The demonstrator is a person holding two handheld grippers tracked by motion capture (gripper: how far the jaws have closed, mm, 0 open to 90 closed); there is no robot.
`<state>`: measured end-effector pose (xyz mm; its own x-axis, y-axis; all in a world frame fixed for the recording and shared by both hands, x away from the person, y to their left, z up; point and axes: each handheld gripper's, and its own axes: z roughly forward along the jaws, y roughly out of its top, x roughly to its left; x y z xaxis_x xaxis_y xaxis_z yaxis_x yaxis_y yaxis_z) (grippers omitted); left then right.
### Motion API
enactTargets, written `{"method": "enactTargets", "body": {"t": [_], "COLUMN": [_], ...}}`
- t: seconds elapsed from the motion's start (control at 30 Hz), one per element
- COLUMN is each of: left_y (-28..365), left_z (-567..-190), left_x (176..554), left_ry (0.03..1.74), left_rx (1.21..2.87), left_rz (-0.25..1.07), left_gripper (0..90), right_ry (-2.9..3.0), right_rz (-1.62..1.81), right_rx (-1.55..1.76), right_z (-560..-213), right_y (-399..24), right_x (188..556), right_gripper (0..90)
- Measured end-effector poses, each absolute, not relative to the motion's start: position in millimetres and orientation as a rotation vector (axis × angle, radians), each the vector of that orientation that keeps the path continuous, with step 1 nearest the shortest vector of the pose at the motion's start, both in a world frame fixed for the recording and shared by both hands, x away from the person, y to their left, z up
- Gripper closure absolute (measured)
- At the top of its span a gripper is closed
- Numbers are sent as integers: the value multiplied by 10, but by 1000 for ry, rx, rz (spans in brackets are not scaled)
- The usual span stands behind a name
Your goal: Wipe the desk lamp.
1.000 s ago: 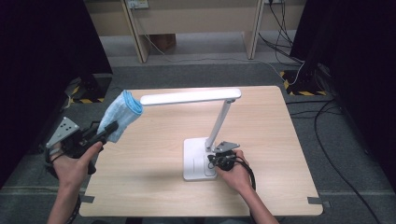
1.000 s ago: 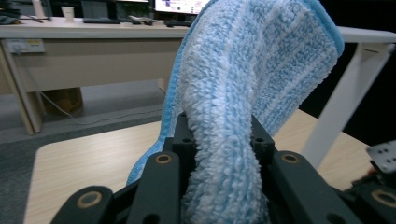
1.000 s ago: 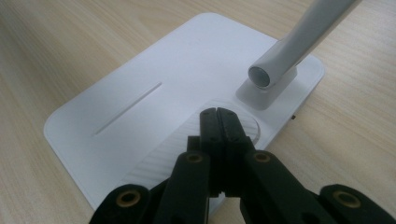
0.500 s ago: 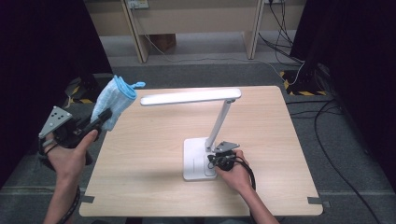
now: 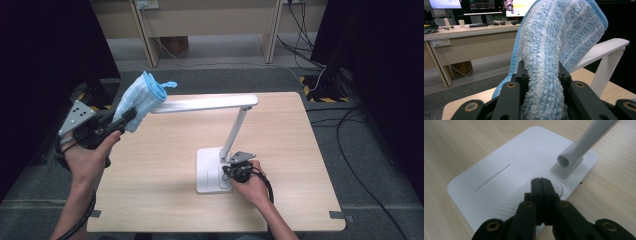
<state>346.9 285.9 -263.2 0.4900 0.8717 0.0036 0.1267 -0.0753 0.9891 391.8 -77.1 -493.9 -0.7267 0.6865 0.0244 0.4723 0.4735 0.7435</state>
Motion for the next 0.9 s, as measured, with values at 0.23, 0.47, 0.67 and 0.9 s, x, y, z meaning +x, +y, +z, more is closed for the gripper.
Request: {"method": "enactTargets", "body": {"t": [0.23,0.47,0.67,0.9], "left_y": [2709,2650,2551,2459], "left_z": [-2604,-2544,-2567,-2595], "left_x": [3562,3567,3615,3640], "left_ry": [850,809,786,771], "left_rx": [1568,1572,1602,1612], "left_rz": [776,811,834,846], "left_gripper": [711,710,709,709], "right_ry": [2455,2460,2463,2469], "right_rz": [1104,1102,1101,1107], "right_rx": [987,988,985,983], "right_z": [-4936,-4934,-4932,-4932], "right_y": [-773,-772,-770,-771], "right_x": [3923,3928,3929,3932], "right_gripper": [900,900,900,900]}}
